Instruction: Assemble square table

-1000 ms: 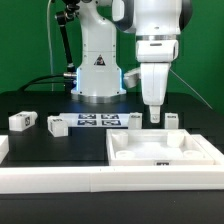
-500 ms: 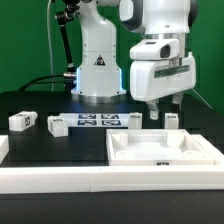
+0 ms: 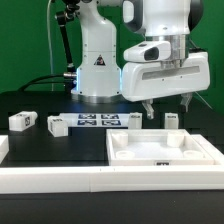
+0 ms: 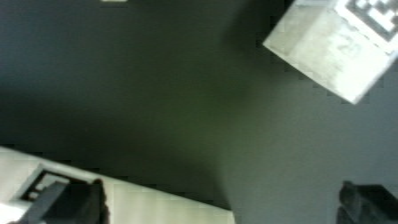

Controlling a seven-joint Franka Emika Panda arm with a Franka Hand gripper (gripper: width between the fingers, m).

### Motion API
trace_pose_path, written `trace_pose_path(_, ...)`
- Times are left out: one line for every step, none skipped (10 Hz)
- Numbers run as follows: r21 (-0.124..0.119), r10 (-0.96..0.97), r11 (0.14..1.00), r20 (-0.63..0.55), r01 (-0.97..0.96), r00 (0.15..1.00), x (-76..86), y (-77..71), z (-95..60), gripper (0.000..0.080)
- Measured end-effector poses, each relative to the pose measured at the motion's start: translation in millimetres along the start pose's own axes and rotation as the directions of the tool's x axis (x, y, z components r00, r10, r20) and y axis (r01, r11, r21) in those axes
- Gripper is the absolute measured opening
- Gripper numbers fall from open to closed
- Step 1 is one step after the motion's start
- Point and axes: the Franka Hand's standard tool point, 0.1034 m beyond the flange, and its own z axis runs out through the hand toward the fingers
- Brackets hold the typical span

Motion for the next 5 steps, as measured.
trace_pose_path(0.006, 0.110, 0.994, 0.003, -0.110, 0.994, -1.4, -1.8, 0.8, 0.0649)
trace_pose_path(0.011, 0.198, 0.980, 0.006, -0.198, 0.980, -2.1, -2.5, 1.1, 0.0649)
trace_pose_path(0.022, 0.363, 0.932, 0.012, -0.363, 0.932, -2.4, -3.6, 1.4, 0.0649)
trace_pose_path(0.027, 0.429, 0.903, 0.015, -0.429, 0.903, -2.2, -5.4, 1.4, 0.0649)
trace_pose_path(0.029, 0.460, 0.888, 0.016, -0.460, 0.888, -2.1, -5.8, 1.5, 0.0649)
